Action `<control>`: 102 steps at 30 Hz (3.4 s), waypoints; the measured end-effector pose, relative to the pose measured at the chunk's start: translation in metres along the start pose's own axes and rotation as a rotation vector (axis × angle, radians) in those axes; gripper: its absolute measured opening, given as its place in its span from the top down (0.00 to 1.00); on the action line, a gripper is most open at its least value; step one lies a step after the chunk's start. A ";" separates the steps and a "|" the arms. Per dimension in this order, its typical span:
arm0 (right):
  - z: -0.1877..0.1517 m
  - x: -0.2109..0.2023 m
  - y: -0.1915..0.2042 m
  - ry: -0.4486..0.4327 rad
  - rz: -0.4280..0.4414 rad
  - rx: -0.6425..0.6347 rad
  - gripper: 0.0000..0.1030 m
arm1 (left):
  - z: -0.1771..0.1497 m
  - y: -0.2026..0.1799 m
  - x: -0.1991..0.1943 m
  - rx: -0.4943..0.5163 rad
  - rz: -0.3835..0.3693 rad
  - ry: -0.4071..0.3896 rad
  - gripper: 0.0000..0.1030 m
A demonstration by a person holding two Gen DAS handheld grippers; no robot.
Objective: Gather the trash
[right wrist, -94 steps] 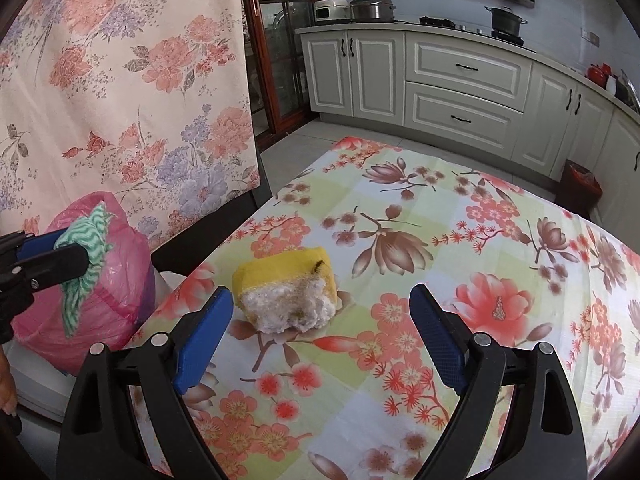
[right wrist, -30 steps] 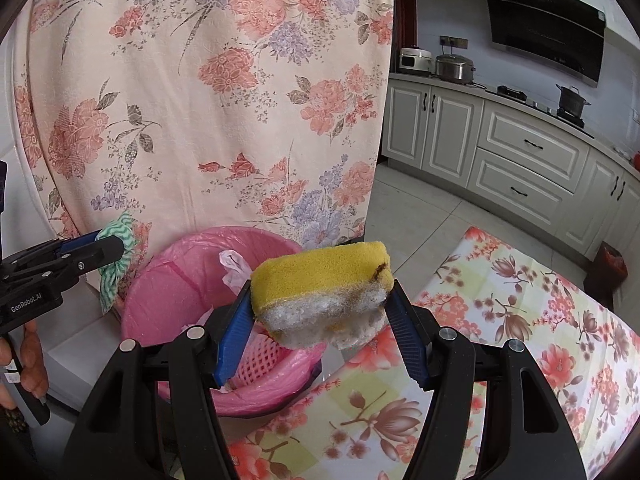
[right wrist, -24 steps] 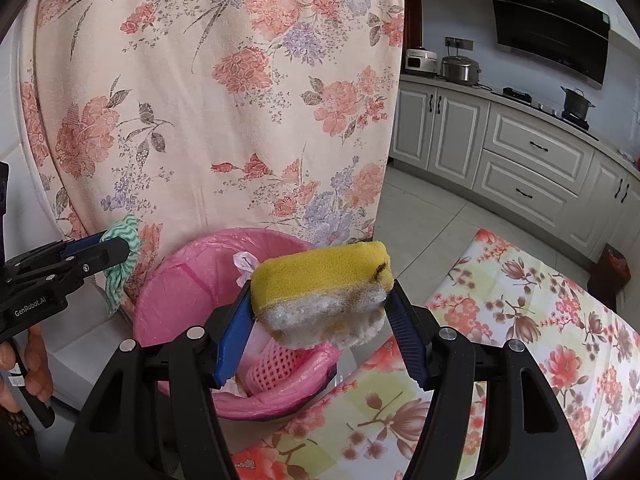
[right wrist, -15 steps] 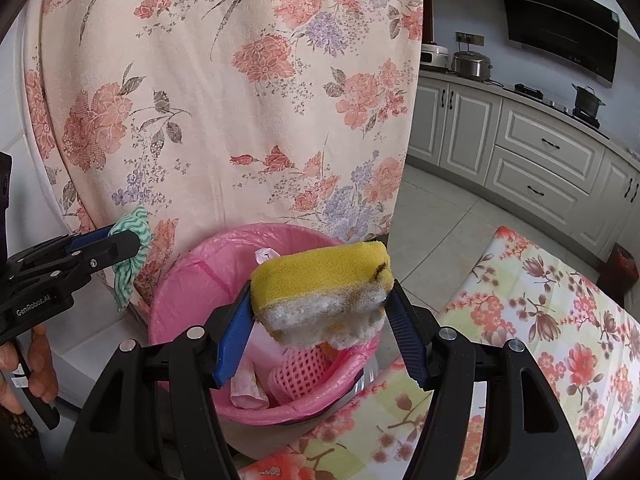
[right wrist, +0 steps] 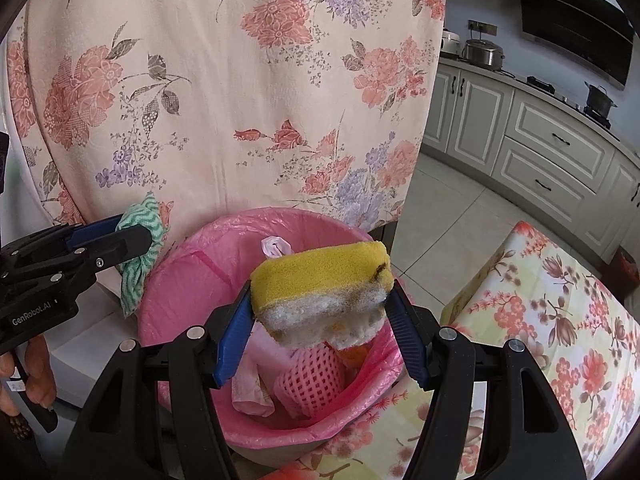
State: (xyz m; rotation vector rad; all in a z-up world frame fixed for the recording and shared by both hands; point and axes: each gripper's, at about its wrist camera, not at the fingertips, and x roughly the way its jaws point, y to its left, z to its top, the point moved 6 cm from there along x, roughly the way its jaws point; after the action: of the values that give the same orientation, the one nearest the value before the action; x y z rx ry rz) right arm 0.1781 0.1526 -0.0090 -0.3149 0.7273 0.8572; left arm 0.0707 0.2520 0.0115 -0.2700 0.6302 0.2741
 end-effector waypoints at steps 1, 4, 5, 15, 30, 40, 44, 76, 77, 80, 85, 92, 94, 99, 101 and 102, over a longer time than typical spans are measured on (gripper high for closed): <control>0.001 0.002 0.000 0.003 -0.001 0.001 0.40 | 0.000 0.000 0.002 0.001 0.001 0.003 0.64; 0.002 0.007 -0.001 0.011 -0.003 0.004 0.40 | 0.002 0.000 0.008 0.005 0.003 0.010 0.64; 0.002 0.009 -0.001 0.015 -0.004 0.006 0.40 | 0.003 0.000 0.009 0.007 0.004 0.012 0.64; 0.008 0.023 -0.010 0.043 -0.006 0.023 0.40 | 0.005 0.003 0.026 0.010 0.021 0.041 0.64; 0.013 0.034 -0.011 0.058 -0.001 0.022 0.38 | 0.008 0.011 0.029 -0.022 0.037 0.044 0.61; 0.015 0.033 -0.017 0.050 -0.014 0.028 0.32 | 0.008 0.010 0.026 -0.026 0.041 0.038 0.52; 0.013 0.030 -0.021 0.043 -0.024 0.030 0.32 | 0.009 0.008 0.021 -0.029 0.038 0.034 0.51; -0.074 -0.087 -0.016 -0.073 -0.091 0.091 0.18 | -0.065 -0.027 -0.071 -0.010 0.047 0.051 0.08; -0.074 -0.088 -0.015 -0.077 -0.089 0.089 0.18 | -0.067 -0.028 -0.071 -0.010 0.047 0.055 0.08; -0.073 -0.090 -0.012 -0.081 -0.080 0.083 0.18 | -0.072 -0.028 -0.070 -0.015 0.046 0.063 0.08; -0.072 -0.092 -0.011 -0.085 -0.080 0.086 0.18 | -0.071 -0.029 -0.072 -0.012 0.041 0.055 0.08; -0.073 -0.092 -0.013 -0.087 -0.079 0.088 0.18 | -0.071 -0.033 -0.070 -0.013 0.035 0.059 0.08; -0.073 -0.092 -0.013 -0.087 -0.079 0.090 0.18 | -0.071 -0.033 -0.069 -0.012 0.035 0.059 0.08; -0.073 -0.092 -0.014 -0.085 -0.081 0.092 0.18 | -0.072 -0.034 -0.069 -0.011 0.034 0.060 0.08; -0.073 -0.092 -0.014 -0.085 -0.081 0.091 0.18 | -0.072 -0.034 -0.069 -0.012 0.034 0.061 0.08; -0.073 -0.092 -0.014 -0.085 -0.081 0.092 0.18 | -0.072 -0.034 -0.069 -0.012 0.034 0.061 0.08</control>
State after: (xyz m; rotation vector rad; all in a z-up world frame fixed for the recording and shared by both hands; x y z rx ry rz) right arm 0.1164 0.0529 0.0019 -0.2230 0.6680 0.7542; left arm -0.0101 0.1853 0.0036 -0.2800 0.6939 0.3036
